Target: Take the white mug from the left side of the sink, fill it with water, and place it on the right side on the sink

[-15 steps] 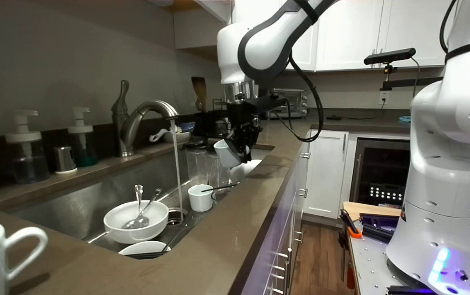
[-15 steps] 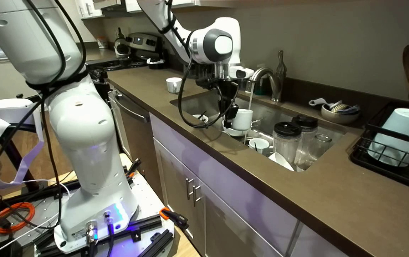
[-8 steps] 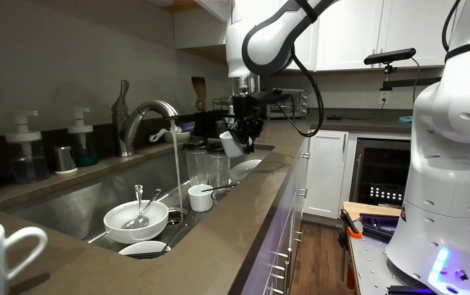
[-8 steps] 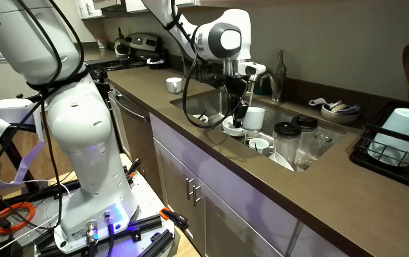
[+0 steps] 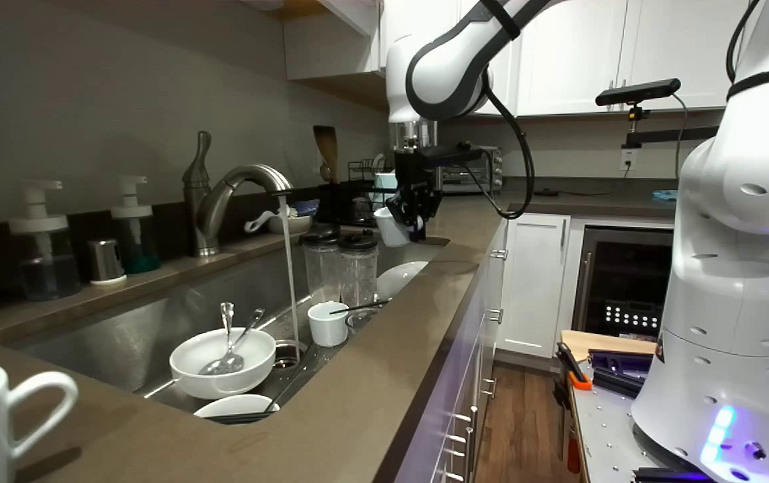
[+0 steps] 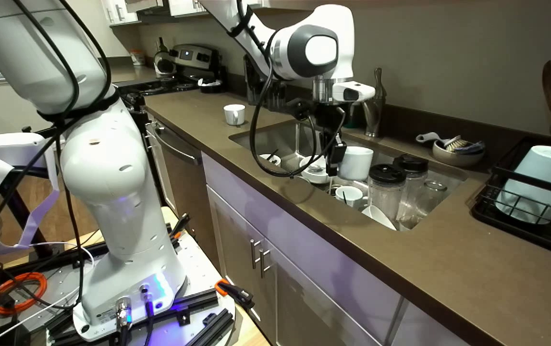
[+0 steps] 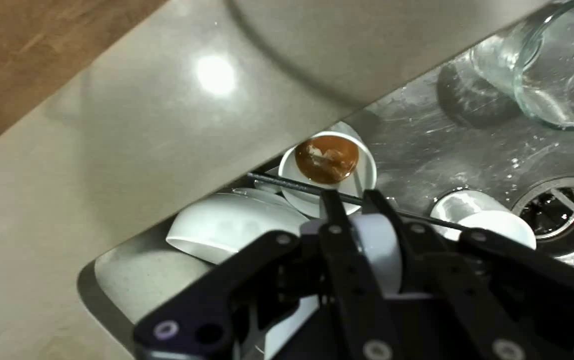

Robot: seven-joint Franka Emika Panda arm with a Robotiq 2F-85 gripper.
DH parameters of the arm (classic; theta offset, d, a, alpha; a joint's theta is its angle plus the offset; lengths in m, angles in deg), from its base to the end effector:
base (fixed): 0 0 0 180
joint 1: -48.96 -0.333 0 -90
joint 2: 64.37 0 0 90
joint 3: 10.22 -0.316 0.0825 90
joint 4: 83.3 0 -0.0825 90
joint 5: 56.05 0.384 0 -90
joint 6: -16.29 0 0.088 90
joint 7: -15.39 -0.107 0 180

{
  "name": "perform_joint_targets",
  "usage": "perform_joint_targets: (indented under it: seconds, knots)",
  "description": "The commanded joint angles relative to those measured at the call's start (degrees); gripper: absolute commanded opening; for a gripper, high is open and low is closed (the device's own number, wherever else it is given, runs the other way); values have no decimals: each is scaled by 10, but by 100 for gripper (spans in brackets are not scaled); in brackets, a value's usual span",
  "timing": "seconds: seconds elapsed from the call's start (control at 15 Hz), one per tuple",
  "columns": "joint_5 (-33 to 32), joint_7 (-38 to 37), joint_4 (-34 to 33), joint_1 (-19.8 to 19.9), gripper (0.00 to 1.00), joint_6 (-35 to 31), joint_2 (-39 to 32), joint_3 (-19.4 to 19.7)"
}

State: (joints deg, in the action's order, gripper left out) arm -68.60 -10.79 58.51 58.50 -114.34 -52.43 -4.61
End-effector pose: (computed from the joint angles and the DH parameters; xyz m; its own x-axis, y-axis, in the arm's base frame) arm 0.4357 -0.1232 0.3705 0.8383 -0.5410 0.0677 -0.5450 -0.8282 0.1304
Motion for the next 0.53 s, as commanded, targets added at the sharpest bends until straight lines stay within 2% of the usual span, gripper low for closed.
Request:
perform_joint_targets:
  seconds: [0.0, 0.47]
  knots:
    - [-7, 6, 0, 20, 7, -8, 23, 7]
    - [-8, 9, -4, 45, 7, -6, 29, 24]
